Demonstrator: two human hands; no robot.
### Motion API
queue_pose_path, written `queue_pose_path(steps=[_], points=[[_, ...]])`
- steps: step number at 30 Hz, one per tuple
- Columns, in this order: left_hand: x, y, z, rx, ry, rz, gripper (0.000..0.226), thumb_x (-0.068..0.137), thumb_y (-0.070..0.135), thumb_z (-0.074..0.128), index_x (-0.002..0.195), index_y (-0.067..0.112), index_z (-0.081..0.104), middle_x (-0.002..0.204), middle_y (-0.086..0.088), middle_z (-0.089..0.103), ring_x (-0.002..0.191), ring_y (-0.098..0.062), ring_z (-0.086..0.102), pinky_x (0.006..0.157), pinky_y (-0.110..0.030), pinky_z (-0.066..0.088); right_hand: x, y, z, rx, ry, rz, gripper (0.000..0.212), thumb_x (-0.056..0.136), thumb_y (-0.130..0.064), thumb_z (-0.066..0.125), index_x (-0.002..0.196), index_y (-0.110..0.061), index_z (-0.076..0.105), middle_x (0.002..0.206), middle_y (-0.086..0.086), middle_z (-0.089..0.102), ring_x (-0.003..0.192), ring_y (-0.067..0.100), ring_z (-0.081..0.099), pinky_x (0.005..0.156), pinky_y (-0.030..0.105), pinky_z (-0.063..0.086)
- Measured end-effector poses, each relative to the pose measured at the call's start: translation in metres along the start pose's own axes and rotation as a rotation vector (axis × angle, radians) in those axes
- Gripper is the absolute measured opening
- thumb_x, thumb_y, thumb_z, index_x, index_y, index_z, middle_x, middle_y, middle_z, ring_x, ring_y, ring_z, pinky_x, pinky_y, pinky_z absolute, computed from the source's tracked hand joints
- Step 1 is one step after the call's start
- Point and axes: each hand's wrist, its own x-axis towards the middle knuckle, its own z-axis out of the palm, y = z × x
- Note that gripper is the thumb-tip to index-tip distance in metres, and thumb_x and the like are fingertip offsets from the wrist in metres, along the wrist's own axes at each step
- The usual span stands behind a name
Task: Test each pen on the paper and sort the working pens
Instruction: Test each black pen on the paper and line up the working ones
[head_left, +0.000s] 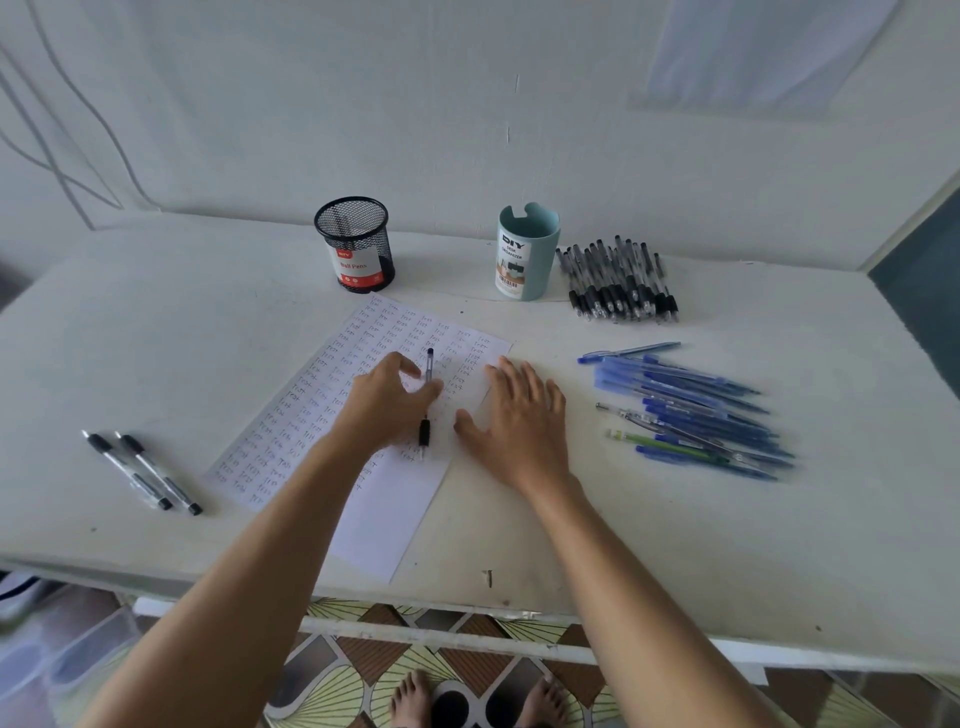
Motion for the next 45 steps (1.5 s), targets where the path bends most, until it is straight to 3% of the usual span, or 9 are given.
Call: queue_pose_path(steps=[4,7,10,13,19,25,31,37,45], points=[[0.0,0.006,-0.013,0.022,0.291,0.082,0.018,0.098,0.033,0.054,0.107,0.02,0.061,0.068,0.004,0.061,0.067,-0.016,0.057,0.061,-0.029,0.041,0.0,0.0,0.0,0.006,0.016,-0.007,0.074,0.091,-0.061,0.033,0.15,-0.017,0.031,0.163,0.003,0.023,0.151,0.024,0.013,0.12,0.05,0.009],[0.008,-0.002,-0.023,0.186,0.475,0.138,0.021,0.097,0.029,0.052,0.112,0.018,0.063,0.107,-0.004,0.068,0.108,-0.026,0.055,0.081,-0.036,0.041,0.003,-0.002,0.0,0.043,0.029,0.019,0.083,0.081,-0.063,0.02,0.149,-0.018,0.035,0.162,0.002,0.027,0.15,0.022,0.016,0.119,0.048,0.009],[0.022,-0.019,-0.023,0.401,0.313,0.145,0.048,0.101,0.041,0.045,0.145,0.022,0.046,0.156,-0.008,0.038,0.148,-0.03,0.02,0.116,-0.05,0.021,0.006,-0.003,0.001,0.097,0.053,0.055,0.079,0.08,-0.061,0.026,0.145,-0.019,0.041,0.158,0.0,0.032,0.149,0.021,0.019,0.118,0.048,0.01],[0.026,-0.034,-0.019,0.483,0.171,0.18,0.058,0.102,0.051,0.025,0.156,0.028,0.022,0.167,-0.003,0.014,0.154,-0.026,0.001,0.123,-0.05,0.005,0.009,-0.011,0.001,0.136,0.077,0.109,0.079,0.075,-0.065,0.024,0.137,-0.022,0.048,0.151,-0.001,0.04,0.145,0.022,0.024,0.115,0.05,0.009],[0.023,-0.037,-0.018,0.534,0.185,0.196,0.059,0.102,0.051,0.024,0.156,0.028,0.021,0.167,-0.003,0.014,0.153,-0.025,0.009,0.122,-0.046,0.006,0.008,-0.054,0.003,0.053,0.075,0.036,0.055,0.081,-0.066,0.049,0.119,-0.027,0.057,0.123,-0.002,0.055,0.121,0.022,0.043,0.096,0.045,0.025],[0.024,-0.037,-0.016,0.527,0.2,0.191,0.06,0.101,0.053,0.025,0.155,0.029,0.024,0.166,-0.002,0.017,0.153,-0.025,0.011,0.123,-0.045,0.008,0.014,-0.058,0.003,0.115,0.129,0.125,0.02,0.086,-0.042,0.055,0.092,-0.027,0.065,0.102,-0.007,0.065,0.103,0.02,0.056,0.084,0.039,0.021],[0.029,-0.046,-0.015,0.537,0.21,0.223,0.068,0.09,0.062,0.01,0.148,0.031,0.03,0.16,0.001,0.028,0.15,-0.026,0.018,0.122,-0.049,0.016,0.02,-0.027,-0.008,0.372,0.455,0.271,0.014,0.084,-0.034,0.063,0.083,-0.022,0.069,0.083,-0.007,0.07,0.072,0.02,0.064,0.074,0.032,0.024],[0.03,-0.046,-0.012,0.536,0.218,0.214,0.068,0.09,0.062,0.011,0.148,0.03,0.03,0.16,0.0,0.029,0.149,-0.026,0.02,0.122,-0.05,0.017,0.049,0.03,-0.043,0.493,0.684,0.443,0.023,0.081,-0.039,0.056,0.085,-0.021,0.07,0.083,-0.005,0.071,0.069,0.015,0.057,0.082,0.042,0.052],[0.031,-0.046,-0.011,0.541,0.234,0.225,0.068,0.09,0.062,0.011,0.147,0.03,0.031,0.16,0.001,0.03,0.149,-0.025,0.021,0.121,-0.05,0.018,0.112,0.083,-0.081,0.344,0.559,0.54,0.021,0.091,-0.021,0.057,0.106,-0.019,0.071,0.108,0.004,0.071,0.1,0.029,0.062,0.089,0.037,0.036]])
